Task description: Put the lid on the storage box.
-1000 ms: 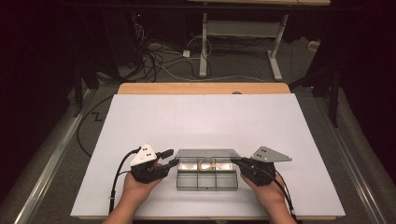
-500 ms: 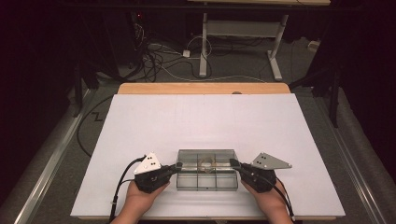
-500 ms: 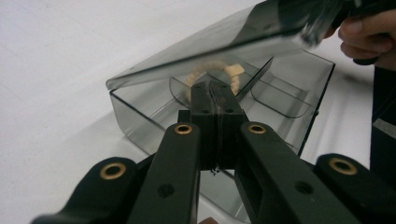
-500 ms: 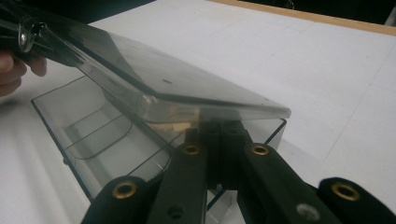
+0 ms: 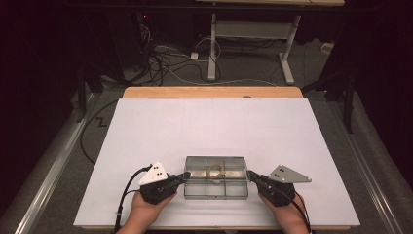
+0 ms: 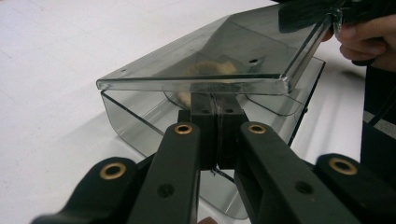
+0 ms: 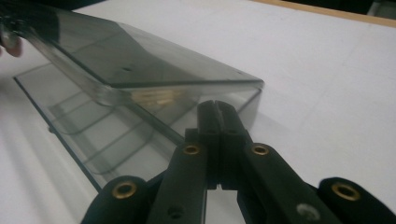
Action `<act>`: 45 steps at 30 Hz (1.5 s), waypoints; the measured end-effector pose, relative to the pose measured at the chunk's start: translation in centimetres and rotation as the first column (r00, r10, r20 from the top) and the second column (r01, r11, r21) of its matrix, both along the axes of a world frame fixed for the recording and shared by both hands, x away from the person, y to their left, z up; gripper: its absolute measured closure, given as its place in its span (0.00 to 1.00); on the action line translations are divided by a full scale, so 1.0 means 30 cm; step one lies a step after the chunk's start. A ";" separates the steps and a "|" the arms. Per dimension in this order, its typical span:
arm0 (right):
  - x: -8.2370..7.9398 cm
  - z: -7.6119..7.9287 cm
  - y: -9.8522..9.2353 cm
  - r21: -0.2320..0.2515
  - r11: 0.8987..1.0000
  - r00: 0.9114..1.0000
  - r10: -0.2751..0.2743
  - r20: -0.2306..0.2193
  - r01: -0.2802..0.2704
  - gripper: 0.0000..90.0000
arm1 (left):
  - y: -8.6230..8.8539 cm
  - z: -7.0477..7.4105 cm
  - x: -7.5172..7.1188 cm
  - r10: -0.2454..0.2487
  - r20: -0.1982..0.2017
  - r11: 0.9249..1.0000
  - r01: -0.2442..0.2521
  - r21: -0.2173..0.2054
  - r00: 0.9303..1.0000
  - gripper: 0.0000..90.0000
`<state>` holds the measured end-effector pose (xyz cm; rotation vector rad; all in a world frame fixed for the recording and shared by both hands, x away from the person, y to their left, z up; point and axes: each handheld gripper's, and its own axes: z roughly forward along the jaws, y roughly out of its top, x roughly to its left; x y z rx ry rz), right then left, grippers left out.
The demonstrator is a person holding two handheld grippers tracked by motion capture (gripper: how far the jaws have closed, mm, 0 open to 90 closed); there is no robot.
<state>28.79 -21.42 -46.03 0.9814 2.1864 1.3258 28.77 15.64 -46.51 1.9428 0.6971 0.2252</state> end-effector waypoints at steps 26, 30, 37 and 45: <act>0.005 -0.072 -0.091 -0.150 0.980 0.972 -0.157 -0.174 0.132 0.00 | 0.032 -0.042 -0.045 -0.045 -0.001 0.999 0.045 0.020 0.999 0.97; 0.001 -0.071 -0.091 -0.144 0.980 0.973 -0.159 -0.170 0.136 0.00 | 0.039 -0.051 -0.052 -0.016 -0.016 1.000 0.016 -0.019 1.000 0.97; -0.002 -0.070 -0.093 -0.141 0.981 0.975 -0.157 -0.154 0.136 0.00 | 0.101 -0.055 -0.027 0.039 0.003 0.998 -0.039 0.051 0.999 0.97; -0.005 -0.062 -0.097 -0.111 0.983 0.980 -0.160 -0.123 0.146 0.00 | 0.158 -0.066 0.007 0.157 0.032 0.976 -0.160 0.147 0.987 0.90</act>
